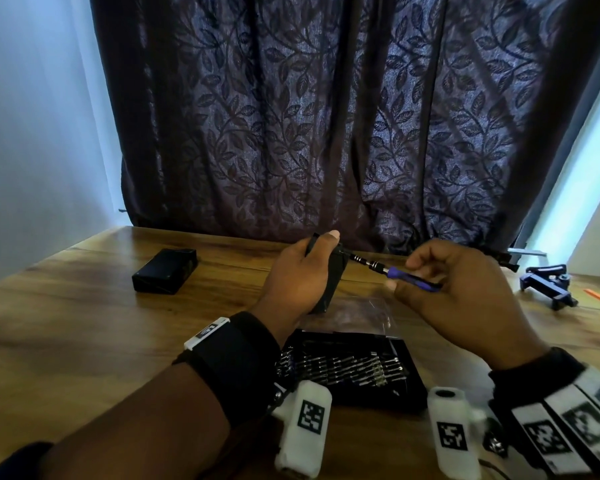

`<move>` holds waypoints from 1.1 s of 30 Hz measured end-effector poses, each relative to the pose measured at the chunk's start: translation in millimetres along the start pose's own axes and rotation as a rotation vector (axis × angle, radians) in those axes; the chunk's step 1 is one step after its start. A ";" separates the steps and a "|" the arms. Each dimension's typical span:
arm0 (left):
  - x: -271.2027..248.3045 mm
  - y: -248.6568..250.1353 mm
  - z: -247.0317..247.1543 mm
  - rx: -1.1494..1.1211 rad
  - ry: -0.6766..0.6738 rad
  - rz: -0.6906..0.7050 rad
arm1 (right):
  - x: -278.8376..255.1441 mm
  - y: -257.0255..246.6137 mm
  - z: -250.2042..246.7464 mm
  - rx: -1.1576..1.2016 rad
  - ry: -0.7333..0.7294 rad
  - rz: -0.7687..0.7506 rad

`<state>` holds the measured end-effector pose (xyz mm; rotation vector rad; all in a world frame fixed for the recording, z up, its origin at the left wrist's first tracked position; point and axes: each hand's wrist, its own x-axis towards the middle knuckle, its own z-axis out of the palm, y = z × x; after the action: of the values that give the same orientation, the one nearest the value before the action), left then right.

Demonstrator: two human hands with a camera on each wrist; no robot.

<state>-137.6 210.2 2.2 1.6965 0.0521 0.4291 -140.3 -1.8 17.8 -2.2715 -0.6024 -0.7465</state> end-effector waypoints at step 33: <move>-0.4 -2.5 3.3 0.071 -0.035 0.035 | 6.5 21.0 5.4 0.044 -0.028 0.027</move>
<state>-136.4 207.4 -0.7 1.7761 0.0123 0.4284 -121.3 -10.7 9.4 -2.2483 -0.5944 -0.6833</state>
